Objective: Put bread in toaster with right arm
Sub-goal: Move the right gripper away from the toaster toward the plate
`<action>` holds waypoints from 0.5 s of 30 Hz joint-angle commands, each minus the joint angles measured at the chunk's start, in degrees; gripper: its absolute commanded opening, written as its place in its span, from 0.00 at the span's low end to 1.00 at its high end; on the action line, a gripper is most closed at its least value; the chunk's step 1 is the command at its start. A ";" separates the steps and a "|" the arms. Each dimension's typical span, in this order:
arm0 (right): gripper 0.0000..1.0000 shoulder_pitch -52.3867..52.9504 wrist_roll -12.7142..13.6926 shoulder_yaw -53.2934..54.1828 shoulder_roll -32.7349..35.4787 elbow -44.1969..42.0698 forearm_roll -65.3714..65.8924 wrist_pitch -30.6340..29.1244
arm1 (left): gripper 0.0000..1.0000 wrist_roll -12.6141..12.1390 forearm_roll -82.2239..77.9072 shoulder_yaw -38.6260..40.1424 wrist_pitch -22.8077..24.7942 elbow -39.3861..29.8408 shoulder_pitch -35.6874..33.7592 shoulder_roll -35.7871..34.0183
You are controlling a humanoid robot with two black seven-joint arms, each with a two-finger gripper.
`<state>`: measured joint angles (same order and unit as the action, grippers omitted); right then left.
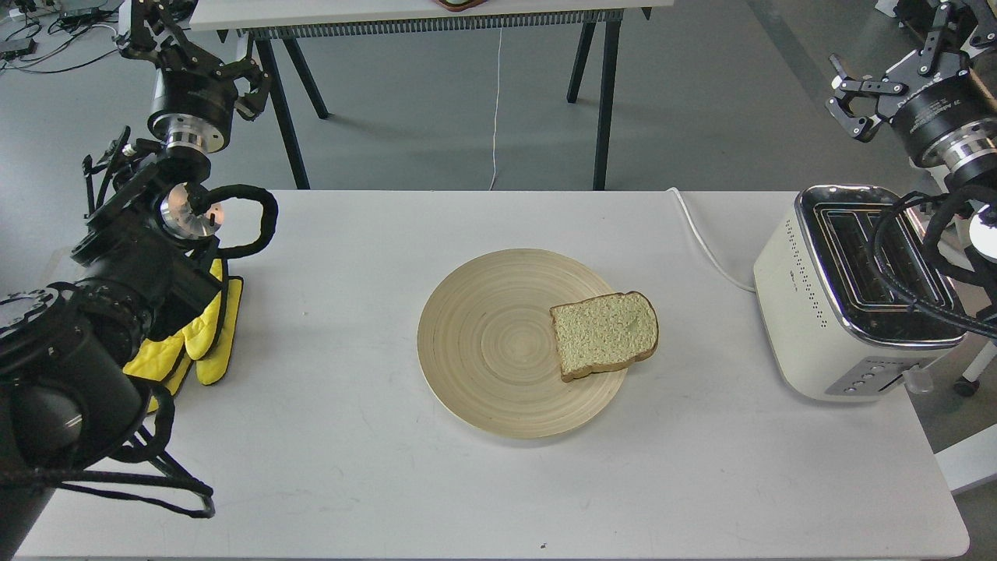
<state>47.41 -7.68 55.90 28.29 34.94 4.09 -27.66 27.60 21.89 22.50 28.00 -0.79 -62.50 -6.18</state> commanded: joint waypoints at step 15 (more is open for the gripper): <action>0.99 -2.40 -0.94 -7.64 5.63 18.39 14.07 8.22 | 1.00 -0.27 -0.09 -0.27 0.00 0.00 0.00 0.03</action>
<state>46.98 -8.44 49.31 32.08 47.37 10.87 -21.80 27.42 21.88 22.32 28.00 -0.78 -62.40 -6.42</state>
